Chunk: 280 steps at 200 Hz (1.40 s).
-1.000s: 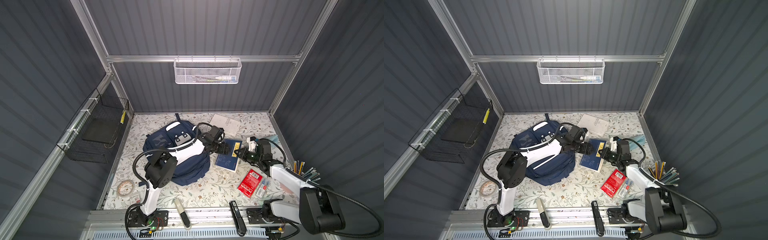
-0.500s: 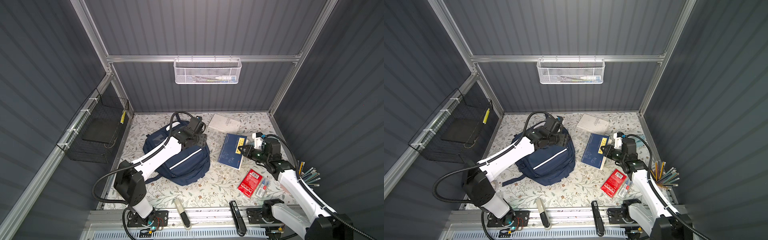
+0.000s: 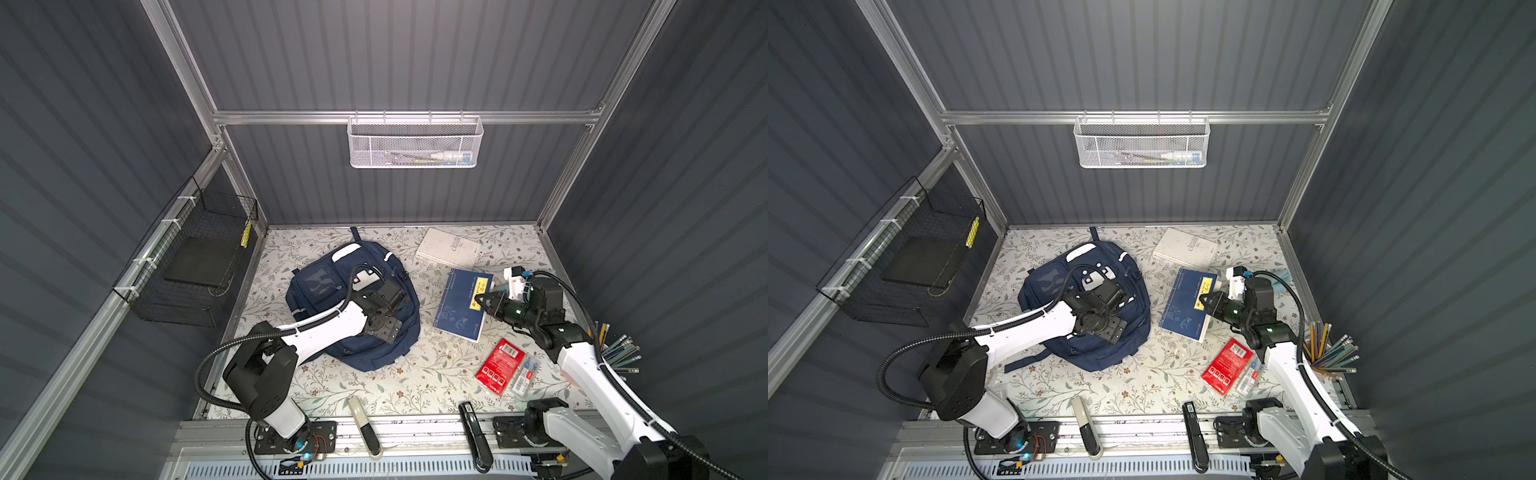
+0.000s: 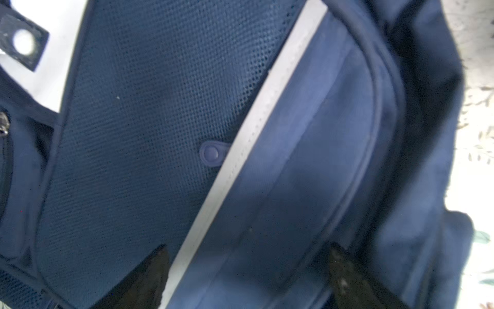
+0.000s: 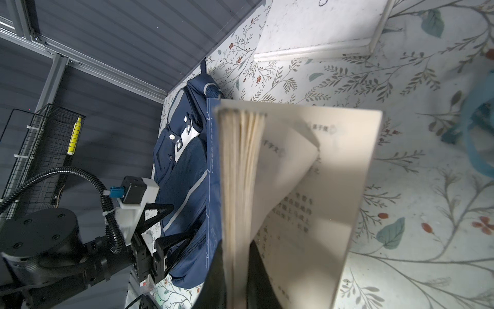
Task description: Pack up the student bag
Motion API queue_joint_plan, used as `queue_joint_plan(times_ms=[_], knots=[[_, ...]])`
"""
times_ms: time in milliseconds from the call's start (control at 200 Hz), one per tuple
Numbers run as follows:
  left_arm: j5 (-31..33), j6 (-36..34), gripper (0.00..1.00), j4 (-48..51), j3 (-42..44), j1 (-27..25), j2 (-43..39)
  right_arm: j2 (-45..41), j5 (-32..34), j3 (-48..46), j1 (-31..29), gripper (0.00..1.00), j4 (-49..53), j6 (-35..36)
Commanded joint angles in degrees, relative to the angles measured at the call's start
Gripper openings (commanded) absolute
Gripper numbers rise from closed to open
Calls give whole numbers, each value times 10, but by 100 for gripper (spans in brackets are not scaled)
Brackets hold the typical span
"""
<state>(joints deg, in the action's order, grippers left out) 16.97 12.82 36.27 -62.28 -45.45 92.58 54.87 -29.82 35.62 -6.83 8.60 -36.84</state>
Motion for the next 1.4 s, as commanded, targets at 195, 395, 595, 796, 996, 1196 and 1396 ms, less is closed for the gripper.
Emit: queue_joint_plan(times_ms=[195,395,595,796,996,1196,1396], knots=[[18,-6,0,7,-58,1,14,-8,-23,-11,-2,0,-24,-25],[-13,-4,0,58,-174,36,-64,9,-26,-18,-52,0,-77,-74],[-63,-8,0,78,-243,75,-74,67,6,12,-165,0,-166,-138],[-134,18,0,61,-255,108,-74,237,31,76,-235,0,-289,-188],[-148,19,0,70,-289,113,-64,385,14,178,-270,0,-379,-231],[-174,26,0,70,-301,121,-56,501,64,280,-295,0,-362,-213],[-185,38,0,72,-310,121,-62,640,122,396,-304,0,-345,-288]])
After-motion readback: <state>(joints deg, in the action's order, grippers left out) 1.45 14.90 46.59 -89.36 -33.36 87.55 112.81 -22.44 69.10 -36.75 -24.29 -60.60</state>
